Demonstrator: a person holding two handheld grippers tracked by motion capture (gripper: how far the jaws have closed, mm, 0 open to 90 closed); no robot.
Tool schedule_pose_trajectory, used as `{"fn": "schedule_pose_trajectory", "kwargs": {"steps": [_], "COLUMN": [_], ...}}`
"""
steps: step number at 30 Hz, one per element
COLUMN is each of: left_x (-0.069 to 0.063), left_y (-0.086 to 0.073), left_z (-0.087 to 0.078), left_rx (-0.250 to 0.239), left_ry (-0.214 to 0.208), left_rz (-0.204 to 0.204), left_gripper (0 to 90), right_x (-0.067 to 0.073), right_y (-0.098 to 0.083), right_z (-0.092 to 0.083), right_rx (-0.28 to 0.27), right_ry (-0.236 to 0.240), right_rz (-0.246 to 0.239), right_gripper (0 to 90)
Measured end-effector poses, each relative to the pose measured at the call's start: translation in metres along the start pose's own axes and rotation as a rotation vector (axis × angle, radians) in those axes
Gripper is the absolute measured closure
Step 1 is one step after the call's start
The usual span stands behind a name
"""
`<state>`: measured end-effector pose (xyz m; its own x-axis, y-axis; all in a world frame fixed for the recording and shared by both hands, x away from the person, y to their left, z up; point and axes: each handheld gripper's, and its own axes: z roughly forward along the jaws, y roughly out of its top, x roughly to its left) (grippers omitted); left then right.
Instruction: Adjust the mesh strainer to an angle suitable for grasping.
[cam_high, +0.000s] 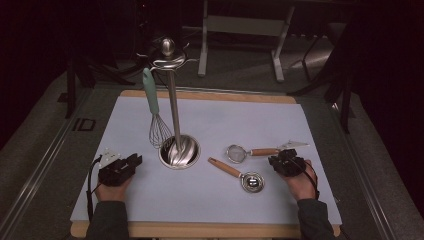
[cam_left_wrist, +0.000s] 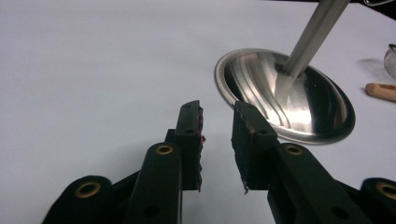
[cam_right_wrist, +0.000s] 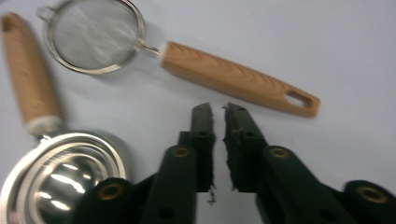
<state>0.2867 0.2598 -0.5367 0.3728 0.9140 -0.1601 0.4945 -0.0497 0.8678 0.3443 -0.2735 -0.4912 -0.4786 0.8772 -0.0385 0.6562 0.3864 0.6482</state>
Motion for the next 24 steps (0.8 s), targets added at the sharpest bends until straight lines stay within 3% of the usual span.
{"fn": "schedule_pose_trajectory", "kwargs": {"steps": [4, 12, 18, 24], "left_x": [0.000, 0.004, 0.001, 0.001], "left_y": [-0.001, -0.002, -0.002, -0.002], "left_z": [-0.003, 0.002, 0.003, 0.003], "left_rx": [0.013, 0.046, 0.061, 0.060], "left_ry": [0.024, 0.015, 0.020, 0.020], "left_rz": [0.016, -0.029, 0.006, 0.009], "left_gripper": [69.7, 68.2, 67.9, 67.8], "right_x": [-0.010, -0.020, -0.025, -0.029], "right_y": [-0.003, 0.001, 0.006, 0.010], "right_z": [0.006, 0.017, 0.027, 0.039], "right_rx": [0.031, 0.069, 0.107, 0.135], "right_ry": [-0.023, -0.034, -0.035, -0.052], "right_rz": [0.021, 0.048, 0.084, 0.092], "right_gripper": [88.4, 89.7, 89.7, 89.6]}}
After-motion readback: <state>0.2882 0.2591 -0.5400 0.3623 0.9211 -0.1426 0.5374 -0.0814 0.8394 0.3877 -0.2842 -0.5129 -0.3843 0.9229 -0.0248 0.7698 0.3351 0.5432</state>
